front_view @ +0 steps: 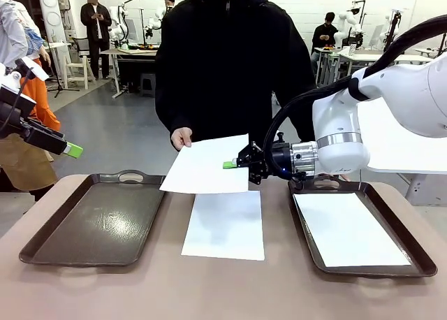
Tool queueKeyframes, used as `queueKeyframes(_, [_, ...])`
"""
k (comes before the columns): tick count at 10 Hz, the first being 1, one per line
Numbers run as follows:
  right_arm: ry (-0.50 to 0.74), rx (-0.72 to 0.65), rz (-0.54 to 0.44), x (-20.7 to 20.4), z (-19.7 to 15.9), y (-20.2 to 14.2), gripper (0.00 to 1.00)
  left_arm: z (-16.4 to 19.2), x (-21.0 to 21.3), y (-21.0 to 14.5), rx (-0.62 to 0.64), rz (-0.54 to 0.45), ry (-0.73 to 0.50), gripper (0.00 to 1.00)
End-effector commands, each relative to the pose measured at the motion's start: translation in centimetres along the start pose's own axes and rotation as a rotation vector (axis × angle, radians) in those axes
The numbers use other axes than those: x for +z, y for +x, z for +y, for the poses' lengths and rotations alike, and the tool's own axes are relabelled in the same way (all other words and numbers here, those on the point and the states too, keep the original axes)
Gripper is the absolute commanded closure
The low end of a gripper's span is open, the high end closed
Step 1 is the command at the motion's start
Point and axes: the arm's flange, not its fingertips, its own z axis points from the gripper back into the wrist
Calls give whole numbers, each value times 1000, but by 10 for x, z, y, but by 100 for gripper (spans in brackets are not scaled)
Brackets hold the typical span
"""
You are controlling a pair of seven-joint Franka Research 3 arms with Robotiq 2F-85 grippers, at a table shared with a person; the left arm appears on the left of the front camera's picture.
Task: Sort the A4 documents.
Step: Receive the A4 Paper.
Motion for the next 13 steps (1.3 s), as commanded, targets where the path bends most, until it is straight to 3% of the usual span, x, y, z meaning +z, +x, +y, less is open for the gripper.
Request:
queueKeyframes(1, [17,14,18,-1,0,8,100,1,-1,-1,2,-3,-3,0])
queueKeyframes(3, [-46,89,157,3,8,11,100,1,-1,-1,2,-3,-3,0])
queueKeyframes(4, [5,13,18,-1,3,2,100,1,-1,-1,2,-3,-3,0])
queueKeyframes(13, [5,13,18,-1,3,2,100,1,-1,-1,2,-3,-3,0])
